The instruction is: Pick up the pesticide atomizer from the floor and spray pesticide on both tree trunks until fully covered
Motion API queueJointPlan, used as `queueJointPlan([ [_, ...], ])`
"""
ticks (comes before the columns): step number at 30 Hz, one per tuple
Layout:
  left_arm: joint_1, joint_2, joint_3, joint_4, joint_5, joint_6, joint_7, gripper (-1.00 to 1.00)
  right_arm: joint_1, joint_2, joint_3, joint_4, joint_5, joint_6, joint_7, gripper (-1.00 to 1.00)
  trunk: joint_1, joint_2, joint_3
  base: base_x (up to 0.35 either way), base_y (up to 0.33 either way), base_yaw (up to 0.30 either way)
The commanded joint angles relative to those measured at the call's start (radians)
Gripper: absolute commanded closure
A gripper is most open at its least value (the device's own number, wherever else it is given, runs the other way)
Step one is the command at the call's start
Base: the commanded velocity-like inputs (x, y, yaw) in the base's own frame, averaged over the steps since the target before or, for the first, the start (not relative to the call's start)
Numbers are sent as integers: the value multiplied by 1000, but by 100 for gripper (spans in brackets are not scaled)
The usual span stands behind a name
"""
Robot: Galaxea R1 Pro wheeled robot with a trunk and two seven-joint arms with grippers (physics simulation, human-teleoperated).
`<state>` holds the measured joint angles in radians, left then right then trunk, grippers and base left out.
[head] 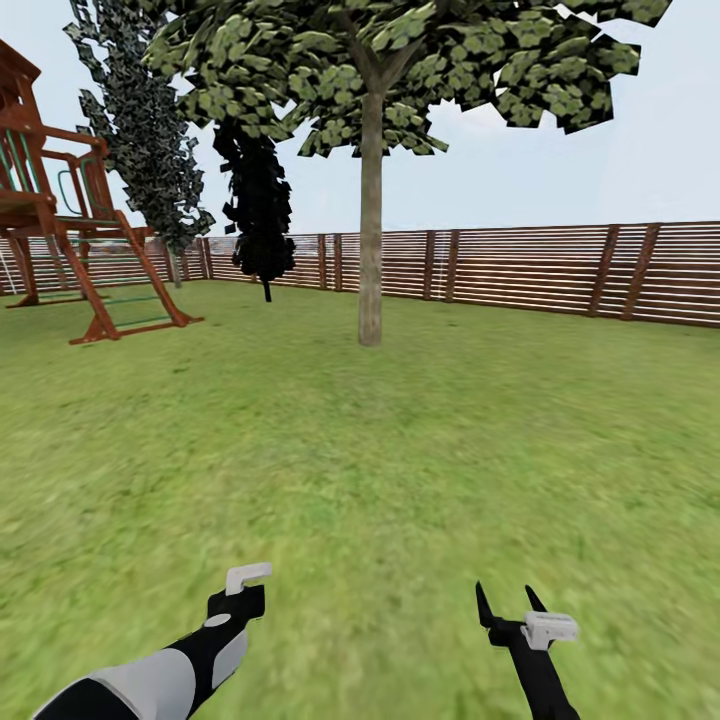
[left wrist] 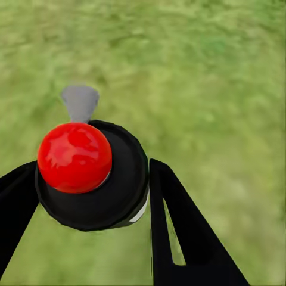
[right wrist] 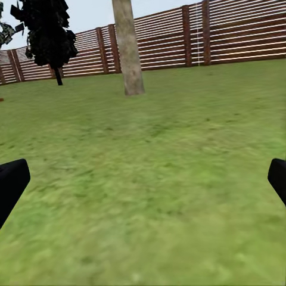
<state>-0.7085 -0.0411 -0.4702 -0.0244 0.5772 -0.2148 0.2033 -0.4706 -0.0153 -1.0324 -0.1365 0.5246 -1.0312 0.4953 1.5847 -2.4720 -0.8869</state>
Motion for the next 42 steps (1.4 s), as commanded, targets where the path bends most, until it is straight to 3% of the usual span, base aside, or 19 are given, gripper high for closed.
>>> queueJointPlan([
  [1,0,0,-1,0,0,0,0,100,0,0,0,0,0,0,0,-100,0,0,0,337,0,0],
  [42,0,0,-1,0,0,0,1,100,0,0,0,0,0,0,0,-100,0,0,0,337,0,0],
])
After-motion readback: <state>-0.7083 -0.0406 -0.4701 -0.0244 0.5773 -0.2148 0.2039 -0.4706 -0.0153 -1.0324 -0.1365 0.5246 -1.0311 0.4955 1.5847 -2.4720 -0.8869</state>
